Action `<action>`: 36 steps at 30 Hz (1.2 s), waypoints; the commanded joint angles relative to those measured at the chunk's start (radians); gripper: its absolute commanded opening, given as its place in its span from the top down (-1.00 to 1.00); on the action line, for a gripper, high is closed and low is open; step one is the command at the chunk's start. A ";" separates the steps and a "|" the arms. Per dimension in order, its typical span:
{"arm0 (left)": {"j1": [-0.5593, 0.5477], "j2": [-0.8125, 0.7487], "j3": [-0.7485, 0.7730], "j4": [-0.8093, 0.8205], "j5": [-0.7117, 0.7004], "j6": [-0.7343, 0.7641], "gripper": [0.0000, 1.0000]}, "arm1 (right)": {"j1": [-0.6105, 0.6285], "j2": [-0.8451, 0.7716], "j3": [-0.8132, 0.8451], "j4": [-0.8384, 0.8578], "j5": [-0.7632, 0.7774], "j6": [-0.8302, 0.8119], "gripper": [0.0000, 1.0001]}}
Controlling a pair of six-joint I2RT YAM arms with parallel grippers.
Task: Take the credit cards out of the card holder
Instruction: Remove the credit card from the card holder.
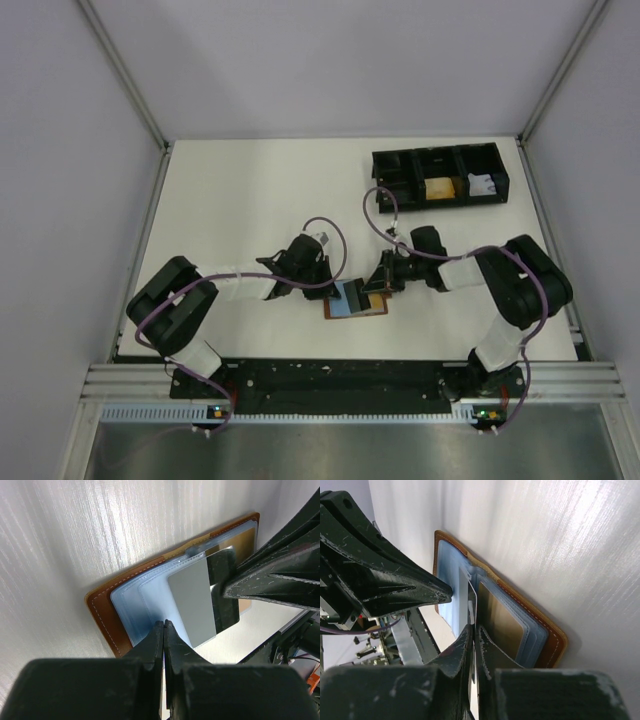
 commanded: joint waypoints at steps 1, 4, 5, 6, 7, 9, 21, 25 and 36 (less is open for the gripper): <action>0.004 0.016 -0.026 -0.103 -0.089 0.034 1.00 | -0.006 -0.009 0.035 -0.020 0.009 -0.039 1.00; 0.004 0.003 -0.032 -0.095 -0.089 0.039 1.00 | -0.045 -0.045 0.021 -0.069 0.022 -0.056 1.00; 0.004 -0.002 -0.033 -0.094 -0.092 0.039 1.00 | -0.059 -0.064 0.017 -0.084 0.022 -0.061 1.00; 0.004 -0.010 -0.036 -0.092 -0.094 0.040 1.00 | -0.070 -0.084 0.013 -0.109 0.025 -0.070 1.00; 0.004 -0.014 -0.035 -0.094 -0.099 0.042 1.00 | -0.076 -0.107 0.010 -0.136 0.031 -0.084 1.00; 0.004 -0.022 -0.036 -0.095 -0.105 0.045 1.00 | -0.084 -0.153 0.013 -0.196 0.058 -0.108 1.00; -0.026 -0.265 -0.035 -0.086 -0.220 0.172 0.06 | -0.096 -0.430 0.052 -0.371 0.143 -0.049 1.00; -0.087 -0.398 -0.007 -0.071 -0.304 0.325 -0.59 | -0.096 -0.498 0.070 -0.408 0.135 0.004 1.00; -0.403 -0.547 -0.027 0.141 -0.534 0.934 -0.85 | -0.063 -0.631 0.116 -0.451 0.189 0.169 1.00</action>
